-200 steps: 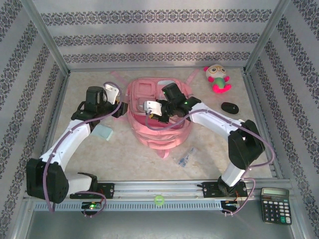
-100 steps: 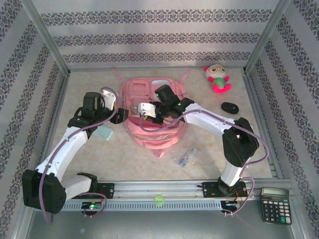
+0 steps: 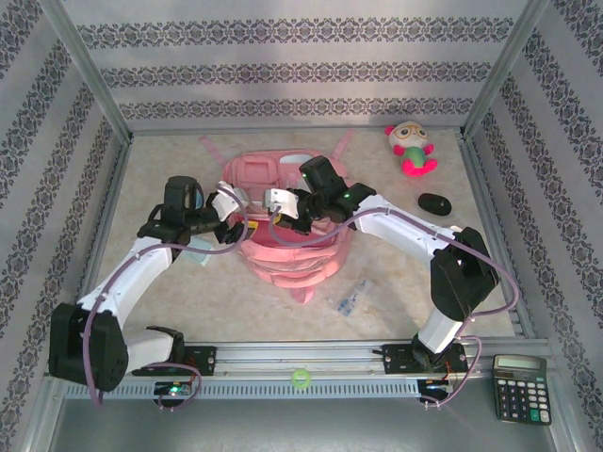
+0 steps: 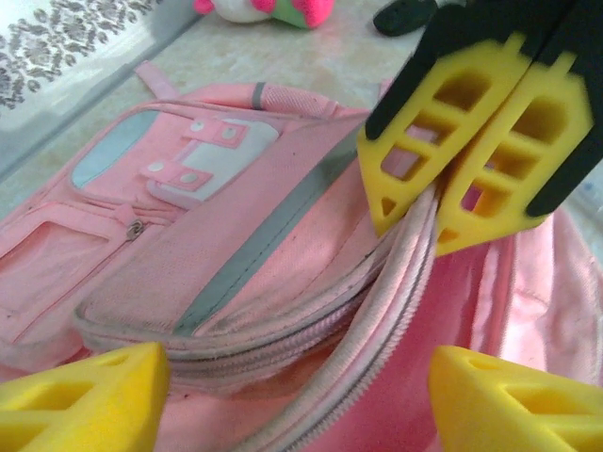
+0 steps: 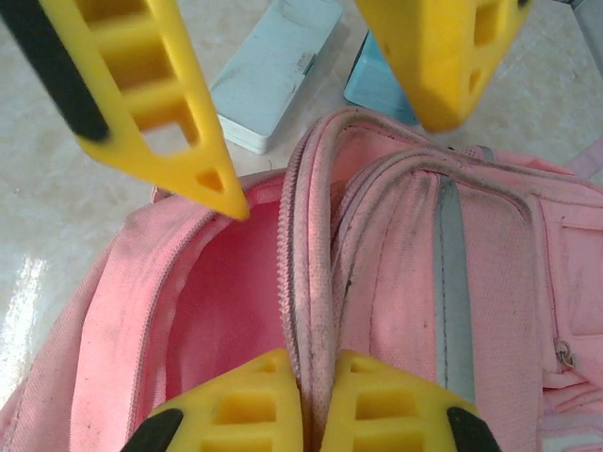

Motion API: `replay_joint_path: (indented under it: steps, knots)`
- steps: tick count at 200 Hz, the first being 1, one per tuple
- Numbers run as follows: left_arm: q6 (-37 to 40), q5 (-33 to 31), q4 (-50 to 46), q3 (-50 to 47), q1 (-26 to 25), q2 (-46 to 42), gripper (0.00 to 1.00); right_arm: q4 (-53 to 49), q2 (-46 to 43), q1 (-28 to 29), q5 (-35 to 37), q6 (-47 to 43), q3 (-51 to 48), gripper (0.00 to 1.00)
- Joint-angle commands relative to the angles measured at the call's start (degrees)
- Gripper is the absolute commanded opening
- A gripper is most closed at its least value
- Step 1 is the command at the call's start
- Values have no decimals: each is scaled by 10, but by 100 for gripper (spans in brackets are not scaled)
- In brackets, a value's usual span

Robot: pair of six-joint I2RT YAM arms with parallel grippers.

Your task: Pack books, pencil case, and school supplies into a backpack

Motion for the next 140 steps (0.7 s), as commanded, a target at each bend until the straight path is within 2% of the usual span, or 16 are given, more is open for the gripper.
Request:
replay_joint_path:
  steps: [1, 30, 47, 62, 74, 108, 140]
  knots:
    - [102, 30, 16, 29, -12, 26, 69, 28, -22, -1, -59, 20, 11, 4]
    - [120, 28, 22, 41, -22, 55, 46, 31, -26, -4, -63, 31, 14, 5]
    - [105, 35, 42, 41, -24, 63, 33, 38, -31, -6, -65, 43, 13, 6]
    - [78, 50, 70, 38, -24, 66, 10, 51, -41, -14, -70, 63, 4, 10]
    - [43, 65, 111, 29, -25, 65, 1, 70, -55, -25, -81, 87, -15, 17]
    - [-28, 113, 185, 20, -24, 73, 0, 144, -104, -62, -63, 156, -103, 48]
    - [-45, 139, 212, 21, -24, 82, 0, 134, -129, -88, -24, 146, -147, 58]
